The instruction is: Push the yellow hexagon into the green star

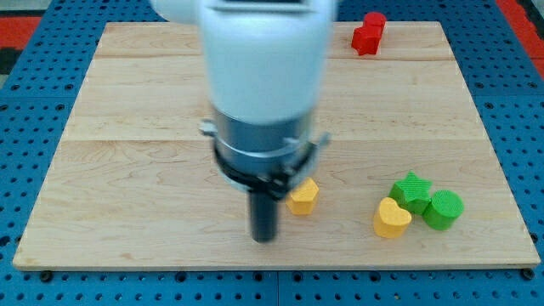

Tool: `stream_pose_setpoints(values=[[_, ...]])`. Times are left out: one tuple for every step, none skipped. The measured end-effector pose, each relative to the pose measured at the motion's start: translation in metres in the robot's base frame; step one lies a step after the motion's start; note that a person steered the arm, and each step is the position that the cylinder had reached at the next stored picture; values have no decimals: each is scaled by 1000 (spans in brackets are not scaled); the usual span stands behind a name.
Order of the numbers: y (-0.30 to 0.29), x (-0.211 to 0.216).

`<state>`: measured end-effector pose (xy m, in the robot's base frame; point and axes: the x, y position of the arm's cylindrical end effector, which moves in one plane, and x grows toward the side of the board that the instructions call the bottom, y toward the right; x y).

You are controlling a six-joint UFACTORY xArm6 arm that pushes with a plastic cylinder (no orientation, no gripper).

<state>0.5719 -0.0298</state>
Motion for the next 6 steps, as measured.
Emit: stream_pose_setpoints(values=[[-17, -33], [58, -34], [113, -34], [130, -34], [78, -35], [69, -44]])
